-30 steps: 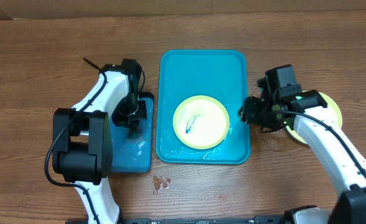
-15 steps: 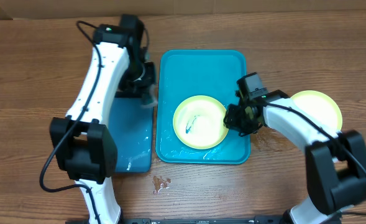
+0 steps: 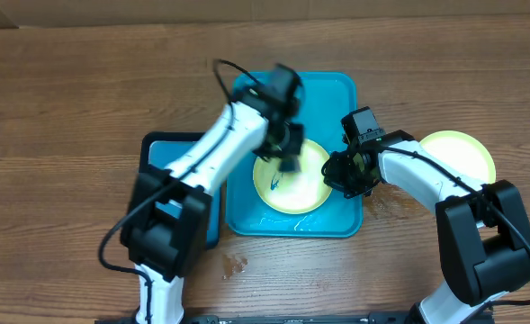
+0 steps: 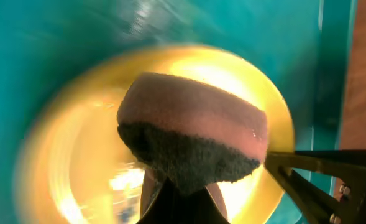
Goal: Clean dirty plates on tray and stack at the side
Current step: 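Scrub the last yellow plate with the sponge in the left gripper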
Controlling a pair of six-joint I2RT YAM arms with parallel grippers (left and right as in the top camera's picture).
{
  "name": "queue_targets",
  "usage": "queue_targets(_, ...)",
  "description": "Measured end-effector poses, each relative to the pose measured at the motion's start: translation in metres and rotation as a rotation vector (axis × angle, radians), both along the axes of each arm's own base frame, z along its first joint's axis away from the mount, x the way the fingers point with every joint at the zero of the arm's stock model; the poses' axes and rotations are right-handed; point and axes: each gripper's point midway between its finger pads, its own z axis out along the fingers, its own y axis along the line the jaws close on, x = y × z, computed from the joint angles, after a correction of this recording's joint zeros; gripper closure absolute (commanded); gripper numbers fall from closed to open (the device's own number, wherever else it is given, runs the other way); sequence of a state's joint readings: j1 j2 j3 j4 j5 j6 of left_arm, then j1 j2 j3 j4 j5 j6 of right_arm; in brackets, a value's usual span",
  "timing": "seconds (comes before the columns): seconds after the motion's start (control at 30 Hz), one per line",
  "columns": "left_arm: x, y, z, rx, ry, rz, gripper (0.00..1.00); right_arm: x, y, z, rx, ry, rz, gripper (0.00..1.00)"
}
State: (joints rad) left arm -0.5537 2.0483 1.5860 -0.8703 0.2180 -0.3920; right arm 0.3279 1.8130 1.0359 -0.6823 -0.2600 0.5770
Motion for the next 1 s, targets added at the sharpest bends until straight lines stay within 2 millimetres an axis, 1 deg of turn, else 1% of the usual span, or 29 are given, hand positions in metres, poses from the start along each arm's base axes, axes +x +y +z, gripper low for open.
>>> queue_targets(0.1, -0.014, -0.012, -0.015, 0.000, 0.023, -0.007, 0.96, -0.001, 0.000, 0.000, -0.002, 0.007, 0.000, 0.96)
queue_targets(0.17, -0.016, -0.012, -0.023, 0.007, 0.045, 0.011, 0.96, -0.002, -0.001, 0.000, -0.003, 0.010, 0.000, 0.96)
queue_targets(0.2, -0.016, -0.009, -0.028, 0.019, 0.060, 0.029, 0.96, -0.002, -0.001, 0.000, -0.004, 0.012, 0.000, 0.96)
queue_targets(0.27, -0.021, 0.005, -0.039, 0.073, 0.107, 0.076, 0.96, -0.003, -0.001, 0.000, -0.004, 0.015, -0.001, 0.96)
queue_targets(0.33, -0.024, 0.021, -0.045, 0.126, 0.146, 0.115, 0.96, -0.005, 0.000, 0.000, 0.000, 0.023, -0.001, 0.96)
queue_targets(0.4, -0.028, 0.033, -0.046, 0.173, 0.168, 0.140, 0.96, -0.007, 0.002, 0.001, 0.005, 0.029, 0.003, 0.96)
queue_targets(0.53, -0.034, 0.066, -0.046, 0.297, 0.200, 0.174, 0.96, -0.007, 0.002, 0.001, 0.004, 0.029, 0.005, 0.96)
queue_targets(0.6, -0.035, 0.077, -0.046, 0.330, 0.207, 0.186, 0.96, -0.007, 0.002, 0.001, 0.005, 0.030, 0.005, 0.96)
queue_targets(0.67, -0.033, 0.081, -0.045, 0.337, 0.211, 0.193, 0.96, -0.007, 0.002, 0.001, 0.005, 0.030, 0.005, 0.96)
queue_targets(0.8, -0.027, 0.075, -0.046, 0.300, 0.201, 0.163, 0.96, -0.007, 0.002, 0.001, 0.005, 0.029, 0.005, 0.96)
queue_targets(0.87, -0.020, 0.059, -0.047, 0.214, 0.184, 0.132, 0.96, -0.007, 0.002, 0.001, 0.005, 0.030, 0.005, 0.96)
queue_targets(0.93, -0.007, 0.041, -0.046, 0.111, 0.151, 0.111, 0.96, -0.008, 0.001, 0.000, -0.002, 0.033, 0.003, 0.96)
queue_targets(1.0, 0.004, 0.015, -0.044, -0.022, 0.121, 0.074, 0.96, -0.008, 0.000, 0.000, -0.002, 0.036, -0.001, 0.96)
